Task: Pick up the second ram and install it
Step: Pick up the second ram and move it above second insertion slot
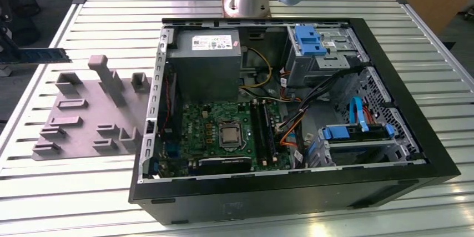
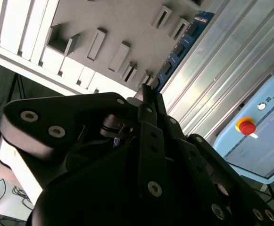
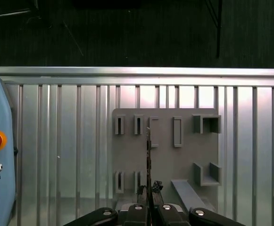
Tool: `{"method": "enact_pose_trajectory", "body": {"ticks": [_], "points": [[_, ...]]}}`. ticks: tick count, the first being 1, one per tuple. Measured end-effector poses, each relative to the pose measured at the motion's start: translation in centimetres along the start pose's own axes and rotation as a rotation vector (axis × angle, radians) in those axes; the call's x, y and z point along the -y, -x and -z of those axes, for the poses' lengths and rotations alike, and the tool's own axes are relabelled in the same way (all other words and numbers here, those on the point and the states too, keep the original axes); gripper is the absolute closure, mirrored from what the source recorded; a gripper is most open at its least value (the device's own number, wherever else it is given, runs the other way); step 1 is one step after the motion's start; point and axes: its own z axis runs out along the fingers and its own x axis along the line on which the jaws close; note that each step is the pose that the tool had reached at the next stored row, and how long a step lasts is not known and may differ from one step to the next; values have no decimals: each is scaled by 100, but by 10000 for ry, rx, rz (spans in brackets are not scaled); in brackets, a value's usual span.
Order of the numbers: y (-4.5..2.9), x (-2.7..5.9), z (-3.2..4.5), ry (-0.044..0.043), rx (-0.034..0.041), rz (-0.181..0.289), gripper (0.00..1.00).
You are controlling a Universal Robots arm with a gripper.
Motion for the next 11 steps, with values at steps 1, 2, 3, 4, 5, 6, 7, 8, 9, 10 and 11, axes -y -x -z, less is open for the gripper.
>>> {"method": "enact_pose_trajectory", "body": {"ticks": [1, 2, 3, 4, 5, 6, 7, 8, 9, 10, 11], "points": [[0, 1, 0, 0, 0, 0, 86], [1, 6, 2, 2, -1, 0, 86], [1, 14, 1, 1, -1, -1, 86], [0, 24, 0, 0, 0, -1, 86], [0, 33, 0, 0, 0, 0, 86], [0, 42, 1, 1, -1, 0, 86], [0, 50, 0, 0, 0, -1, 86], [0, 58, 0, 0, 0, 0, 86], [0, 67, 0, -1, 0, 0, 86], [1, 74, 0, 0, 0, 0, 86], [1, 81, 0, 0, 0, 0, 86]]}}
